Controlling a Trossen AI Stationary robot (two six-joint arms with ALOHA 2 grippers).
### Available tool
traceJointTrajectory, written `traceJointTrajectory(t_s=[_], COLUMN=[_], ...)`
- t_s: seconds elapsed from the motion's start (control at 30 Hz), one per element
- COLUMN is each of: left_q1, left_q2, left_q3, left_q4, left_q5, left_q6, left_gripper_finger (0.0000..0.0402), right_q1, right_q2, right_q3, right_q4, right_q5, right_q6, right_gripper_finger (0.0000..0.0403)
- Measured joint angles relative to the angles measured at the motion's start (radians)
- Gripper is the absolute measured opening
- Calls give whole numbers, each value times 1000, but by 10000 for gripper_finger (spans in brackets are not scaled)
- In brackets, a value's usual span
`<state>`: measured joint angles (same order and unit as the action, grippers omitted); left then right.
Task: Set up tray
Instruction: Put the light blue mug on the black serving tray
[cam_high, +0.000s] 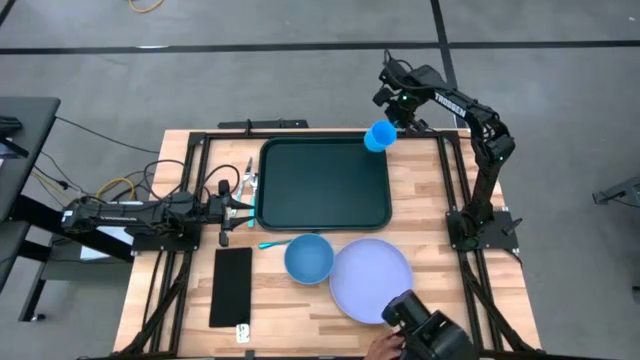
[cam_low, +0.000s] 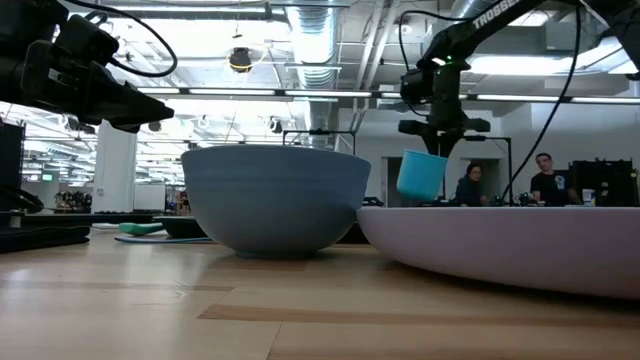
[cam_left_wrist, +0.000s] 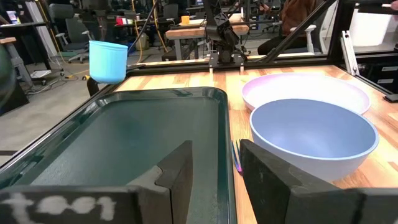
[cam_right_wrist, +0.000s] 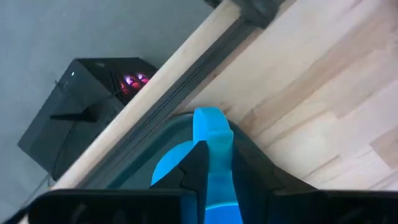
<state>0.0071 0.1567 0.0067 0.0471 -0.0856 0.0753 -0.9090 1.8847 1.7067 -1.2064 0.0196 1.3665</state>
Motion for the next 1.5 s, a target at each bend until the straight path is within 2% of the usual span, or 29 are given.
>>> traceJointTrajectory(t_s=[0.6, 0.7, 0.9, 1.0, 1.13, 1.3, 1.5], left_q1=[0, 0, 0, 0, 0, 0, 0], left_q2=[0, 0, 0, 0, 0, 0, 0], left_q3=[0, 0, 0, 0, 0, 0, 0], left_q4=[0, 0, 0, 0, 0, 0, 0], left_q5=[0, 0, 0, 0, 0, 0, 0], left_q6=[0, 0, 0, 0, 0, 0, 0], left_gripper_finger=[121, 121, 121, 121, 121, 121, 121], right_q1=[128, 146, 183, 193, 190, 186, 187], right_q2=[0, 0, 1, 1, 1, 2, 2], right_q3=[0, 0, 0, 0, 0, 0, -1], right_q4=[7, 29, 100, 101, 116, 123, 124], right_q5=[108, 149, 199, 205, 200, 152, 139], right_q6=[-56, -127, -374, -411, -427, -597, -700], right_gripper_finger=[54, 54, 54, 54, 54, 54, 54])
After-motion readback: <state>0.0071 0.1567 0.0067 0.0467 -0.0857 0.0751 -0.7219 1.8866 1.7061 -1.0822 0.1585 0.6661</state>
